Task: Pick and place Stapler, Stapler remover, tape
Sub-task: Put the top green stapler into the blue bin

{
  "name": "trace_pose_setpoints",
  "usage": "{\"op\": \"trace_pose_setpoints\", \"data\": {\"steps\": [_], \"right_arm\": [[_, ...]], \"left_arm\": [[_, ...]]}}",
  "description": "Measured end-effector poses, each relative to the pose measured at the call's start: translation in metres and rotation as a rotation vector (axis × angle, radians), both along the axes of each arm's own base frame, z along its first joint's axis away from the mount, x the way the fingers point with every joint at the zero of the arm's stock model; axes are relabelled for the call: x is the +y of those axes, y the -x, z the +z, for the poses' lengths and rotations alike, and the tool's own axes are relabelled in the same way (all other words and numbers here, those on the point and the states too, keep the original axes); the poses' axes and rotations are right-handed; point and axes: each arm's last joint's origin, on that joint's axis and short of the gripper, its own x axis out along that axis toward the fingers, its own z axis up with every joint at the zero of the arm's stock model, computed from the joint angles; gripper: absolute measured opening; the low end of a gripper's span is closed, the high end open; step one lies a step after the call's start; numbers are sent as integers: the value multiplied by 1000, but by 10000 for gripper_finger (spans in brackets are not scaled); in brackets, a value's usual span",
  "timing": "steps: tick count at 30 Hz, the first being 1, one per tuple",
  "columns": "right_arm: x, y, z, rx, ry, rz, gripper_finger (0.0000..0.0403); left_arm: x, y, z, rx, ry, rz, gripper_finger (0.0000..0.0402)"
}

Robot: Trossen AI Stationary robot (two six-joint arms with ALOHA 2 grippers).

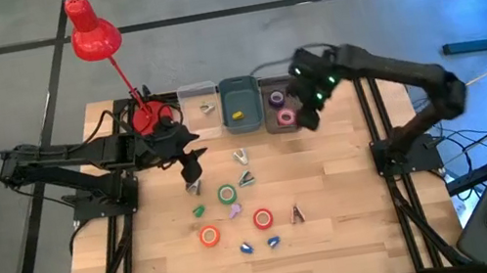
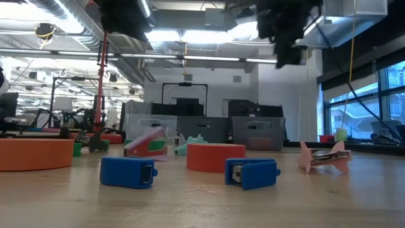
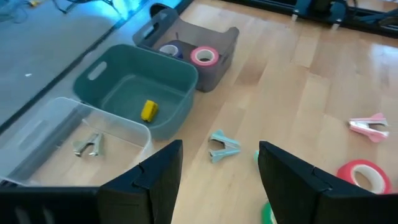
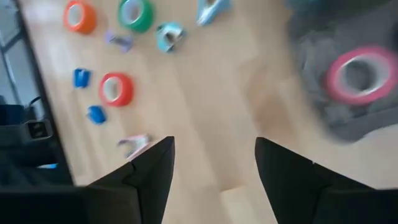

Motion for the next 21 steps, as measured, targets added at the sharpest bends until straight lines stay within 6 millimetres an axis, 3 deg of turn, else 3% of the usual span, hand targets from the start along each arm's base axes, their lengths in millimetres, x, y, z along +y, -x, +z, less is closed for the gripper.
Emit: {"op": "trace_pose_setpoints", "data": {"steps": [5,11,15,21], "right_arm": [[50,23,-16,-9,-50,-37,224],[89,36,-43,-84,-92,-145,224],[102,22,-53,-264,-116,-140,224],[112,-5,-52,-501,-99,-15,224]], "left_arm": [[-1,0,-1,5,54,-24,200],[-2,3,-4,22,106,4,200],[-2,3,-4,24,98,5,200],[-1,3,-4,14,109,39,200]]}}
